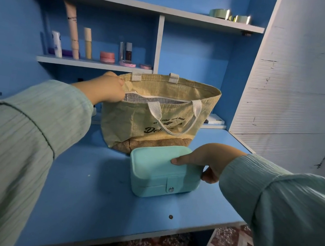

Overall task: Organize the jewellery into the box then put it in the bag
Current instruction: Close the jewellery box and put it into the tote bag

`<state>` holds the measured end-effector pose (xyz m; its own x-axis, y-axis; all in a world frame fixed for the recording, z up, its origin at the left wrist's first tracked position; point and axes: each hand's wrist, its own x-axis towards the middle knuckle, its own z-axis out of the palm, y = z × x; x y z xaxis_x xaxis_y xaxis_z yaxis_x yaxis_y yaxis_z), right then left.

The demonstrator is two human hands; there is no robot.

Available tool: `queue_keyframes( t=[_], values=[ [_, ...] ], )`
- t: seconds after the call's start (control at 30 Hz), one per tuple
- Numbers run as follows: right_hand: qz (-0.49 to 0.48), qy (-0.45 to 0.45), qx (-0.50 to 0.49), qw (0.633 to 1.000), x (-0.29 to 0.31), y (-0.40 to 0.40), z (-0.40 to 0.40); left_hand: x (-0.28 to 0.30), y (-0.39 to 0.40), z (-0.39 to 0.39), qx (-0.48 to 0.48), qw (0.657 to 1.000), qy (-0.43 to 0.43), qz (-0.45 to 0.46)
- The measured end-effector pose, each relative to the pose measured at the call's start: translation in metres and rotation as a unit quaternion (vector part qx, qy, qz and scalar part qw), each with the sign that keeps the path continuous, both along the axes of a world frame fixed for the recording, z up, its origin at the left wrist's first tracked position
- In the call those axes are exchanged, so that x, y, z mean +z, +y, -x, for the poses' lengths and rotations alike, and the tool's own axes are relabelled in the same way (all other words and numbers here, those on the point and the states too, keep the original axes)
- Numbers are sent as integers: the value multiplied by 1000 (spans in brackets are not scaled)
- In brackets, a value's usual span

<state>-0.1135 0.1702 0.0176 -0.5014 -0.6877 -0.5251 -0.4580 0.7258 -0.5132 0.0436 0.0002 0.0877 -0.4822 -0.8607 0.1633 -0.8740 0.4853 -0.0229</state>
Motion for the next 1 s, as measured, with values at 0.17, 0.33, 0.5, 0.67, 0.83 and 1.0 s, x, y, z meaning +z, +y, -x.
queue_keyframes(
  t=[0.17, 0.33, 0.5, 0.67, 0.83, 1.0],
  values=[
    [-14, -13, -11, 1000, 4, -2, -1, 1, 3, 2, 2, 1000, -7, 8],
    [-3, -47, -39, 998, 2, -2, 1, 0, 0, 1, -3, 1000, -9, 8],
    [75, -129, -113, 982, 1, -2, 5, -1, -2, 1, -7, 1000, -7, 4],
    [109, -181, -142, 967, 12, 2, 16, 1, 1, 3, -1, 1000, -9, 2],
    [159, -134, -186, 960, 36, 30, 45, 3, 3, 6, 3, 1000, -23, -11],
    [212, -78, -216, 950, 79, 64, 66, 4, 2, 8, 12, 999, -34, -14]
  ],
)
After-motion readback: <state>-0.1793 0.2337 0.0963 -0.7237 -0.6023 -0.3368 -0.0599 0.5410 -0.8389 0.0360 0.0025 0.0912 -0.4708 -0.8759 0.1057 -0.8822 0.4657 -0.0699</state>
